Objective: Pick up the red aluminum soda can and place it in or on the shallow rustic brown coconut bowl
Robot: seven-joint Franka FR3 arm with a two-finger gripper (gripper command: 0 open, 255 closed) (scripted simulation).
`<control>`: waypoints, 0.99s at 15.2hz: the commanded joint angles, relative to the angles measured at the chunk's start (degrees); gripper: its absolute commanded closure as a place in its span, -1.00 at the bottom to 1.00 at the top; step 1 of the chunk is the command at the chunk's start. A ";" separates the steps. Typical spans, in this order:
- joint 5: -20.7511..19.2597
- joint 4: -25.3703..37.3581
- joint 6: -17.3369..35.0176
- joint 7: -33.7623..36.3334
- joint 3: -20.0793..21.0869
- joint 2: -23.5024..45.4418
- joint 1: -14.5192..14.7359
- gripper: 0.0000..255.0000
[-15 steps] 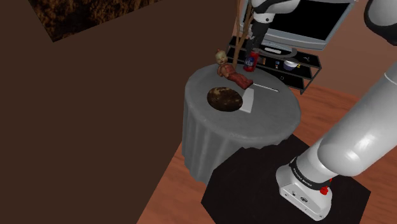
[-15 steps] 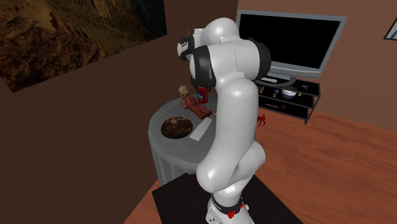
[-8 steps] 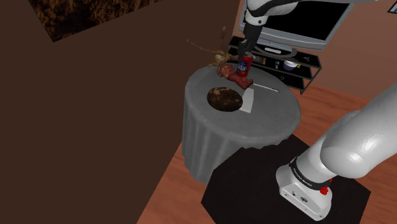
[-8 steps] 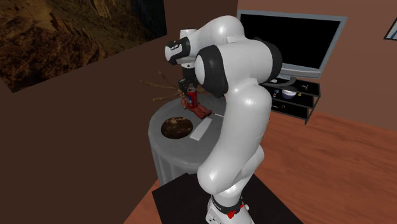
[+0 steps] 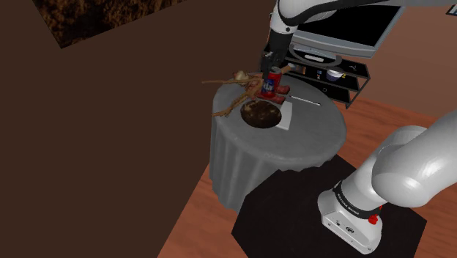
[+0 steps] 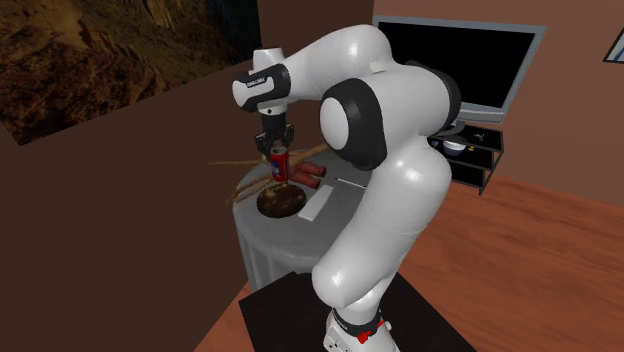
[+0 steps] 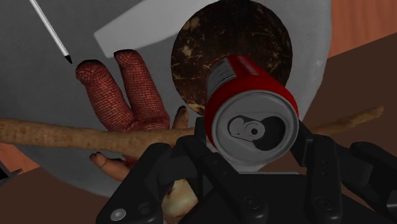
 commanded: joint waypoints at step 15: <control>0.57 -7.97 10.77 1.95 1.05 2.82 0.90 1.00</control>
